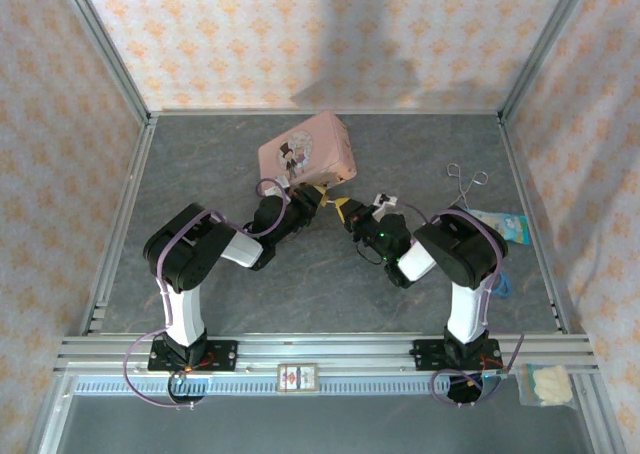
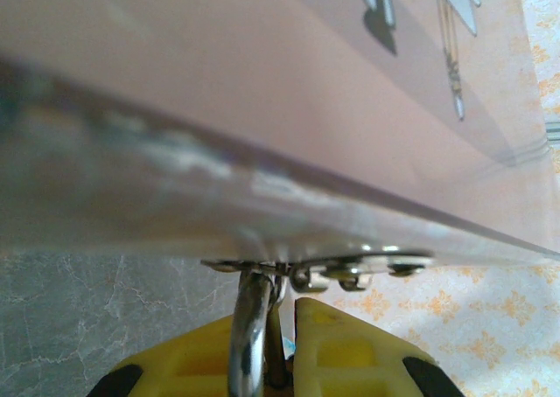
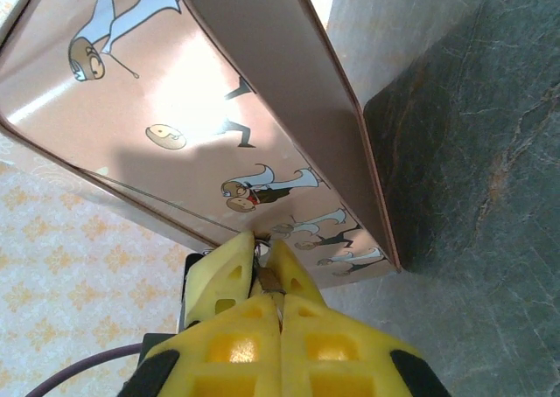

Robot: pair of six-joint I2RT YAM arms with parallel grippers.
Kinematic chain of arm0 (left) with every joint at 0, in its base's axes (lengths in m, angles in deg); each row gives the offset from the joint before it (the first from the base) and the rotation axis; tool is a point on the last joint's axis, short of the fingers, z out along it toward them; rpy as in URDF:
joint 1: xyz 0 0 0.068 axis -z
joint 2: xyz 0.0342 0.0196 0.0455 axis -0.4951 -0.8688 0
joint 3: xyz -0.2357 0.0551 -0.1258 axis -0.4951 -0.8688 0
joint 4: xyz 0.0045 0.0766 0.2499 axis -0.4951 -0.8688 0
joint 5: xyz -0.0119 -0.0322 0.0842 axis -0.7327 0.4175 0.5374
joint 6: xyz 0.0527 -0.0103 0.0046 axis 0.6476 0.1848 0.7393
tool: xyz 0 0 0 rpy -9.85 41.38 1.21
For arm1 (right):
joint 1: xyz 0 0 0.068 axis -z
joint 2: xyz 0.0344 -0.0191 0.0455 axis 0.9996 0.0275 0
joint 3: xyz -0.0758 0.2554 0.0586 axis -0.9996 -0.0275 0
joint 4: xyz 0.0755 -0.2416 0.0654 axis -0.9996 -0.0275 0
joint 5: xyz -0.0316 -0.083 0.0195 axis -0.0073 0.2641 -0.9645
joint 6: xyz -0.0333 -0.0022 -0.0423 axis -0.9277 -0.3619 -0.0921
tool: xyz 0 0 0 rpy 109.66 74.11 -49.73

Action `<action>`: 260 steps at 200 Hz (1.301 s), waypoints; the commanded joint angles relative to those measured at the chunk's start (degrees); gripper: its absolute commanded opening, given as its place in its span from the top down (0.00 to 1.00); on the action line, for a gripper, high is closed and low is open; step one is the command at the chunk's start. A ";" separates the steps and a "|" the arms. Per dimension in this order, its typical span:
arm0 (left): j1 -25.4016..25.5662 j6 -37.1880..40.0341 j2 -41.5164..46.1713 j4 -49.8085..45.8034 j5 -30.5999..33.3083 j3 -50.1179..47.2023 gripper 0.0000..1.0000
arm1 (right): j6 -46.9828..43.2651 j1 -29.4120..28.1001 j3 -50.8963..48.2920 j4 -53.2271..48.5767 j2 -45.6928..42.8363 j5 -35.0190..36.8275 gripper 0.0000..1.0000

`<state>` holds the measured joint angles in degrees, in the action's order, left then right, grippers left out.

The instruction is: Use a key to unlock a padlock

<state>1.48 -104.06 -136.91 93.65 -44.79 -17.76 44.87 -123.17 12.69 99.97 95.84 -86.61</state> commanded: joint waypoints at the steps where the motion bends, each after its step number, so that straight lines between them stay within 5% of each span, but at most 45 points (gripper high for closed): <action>1: 1.09 -5.24 0.38 -1.70 -0.82 -0.90 1.00 | -1.44 -0.33 -1.10 -0.13 -0.89 2.14 1.00; 161: 1.54 -5.71 0.52 -1.68 -0.64 -0.50 1.00 | -1.19 -1.03 1.97 1.17 1.04 1.94 1.00; 218: 2.59 -7.74 1.56 -3.34 2.35 0.29 1.00 | -0.67 -6.53 2.00 0.82 0.20 8.52 1.00; 260: 2.83 -7.65 1.50 -3.63 2.24 0.93 1.00 | -2.79 -6.68 2.62 -0.86 -0.78 6.69 1.00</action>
<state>2.23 -109.57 -136.43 89.65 -40.29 -17.76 44.00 -128.13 13.19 97.89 96.43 -77.23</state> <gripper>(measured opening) 0.122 0.042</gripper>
